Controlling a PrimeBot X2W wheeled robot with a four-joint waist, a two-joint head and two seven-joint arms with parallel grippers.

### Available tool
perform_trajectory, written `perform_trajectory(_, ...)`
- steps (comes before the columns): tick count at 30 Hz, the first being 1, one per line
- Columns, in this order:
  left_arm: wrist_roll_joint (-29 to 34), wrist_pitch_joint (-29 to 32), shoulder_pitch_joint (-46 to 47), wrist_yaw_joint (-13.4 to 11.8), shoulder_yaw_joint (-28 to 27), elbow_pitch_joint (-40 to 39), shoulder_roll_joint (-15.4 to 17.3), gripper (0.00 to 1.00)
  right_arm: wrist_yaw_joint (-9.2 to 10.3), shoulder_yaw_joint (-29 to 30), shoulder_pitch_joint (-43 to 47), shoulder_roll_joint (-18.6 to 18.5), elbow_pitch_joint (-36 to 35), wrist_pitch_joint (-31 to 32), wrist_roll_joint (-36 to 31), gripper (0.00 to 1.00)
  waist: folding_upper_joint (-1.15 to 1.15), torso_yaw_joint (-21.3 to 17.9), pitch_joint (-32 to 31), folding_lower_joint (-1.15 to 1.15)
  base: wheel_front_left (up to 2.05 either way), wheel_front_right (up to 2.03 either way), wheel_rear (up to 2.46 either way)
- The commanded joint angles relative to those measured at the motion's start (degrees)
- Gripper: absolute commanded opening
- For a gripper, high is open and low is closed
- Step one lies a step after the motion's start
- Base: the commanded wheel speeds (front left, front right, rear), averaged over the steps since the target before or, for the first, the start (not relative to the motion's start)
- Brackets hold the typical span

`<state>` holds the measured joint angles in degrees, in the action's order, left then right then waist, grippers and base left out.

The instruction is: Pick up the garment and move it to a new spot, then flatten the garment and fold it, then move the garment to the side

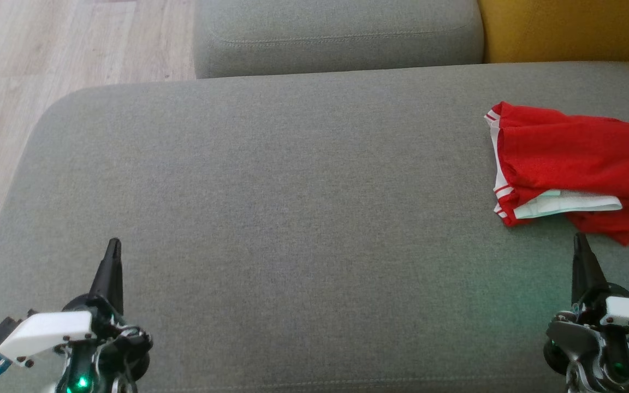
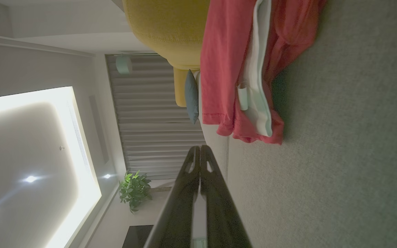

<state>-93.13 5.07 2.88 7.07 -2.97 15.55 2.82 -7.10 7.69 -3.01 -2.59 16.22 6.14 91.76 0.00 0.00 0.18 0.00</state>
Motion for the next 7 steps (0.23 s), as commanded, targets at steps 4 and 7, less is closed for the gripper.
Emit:
perform_trajectory(4,-0.05,0.44,3.21,0.42,-2.32,-1.54,0.95,0.0,-0.39,-1.17,-3.17,-0.34,-2.2,0.35,0.4,0.0,0.0,0.0,0.0,0.0,0.0,0.0,0.0)
perform_trajectory(7,-0.01,0.47,3.21,0.42,-2.37,-1.54,0.92,0.0,-0.39,-1.17,-3.17,-0.34,-2.2,0.35,0.4,0.0,0.0,0.0,0.0,0.0,0.0,0.0,0.0)
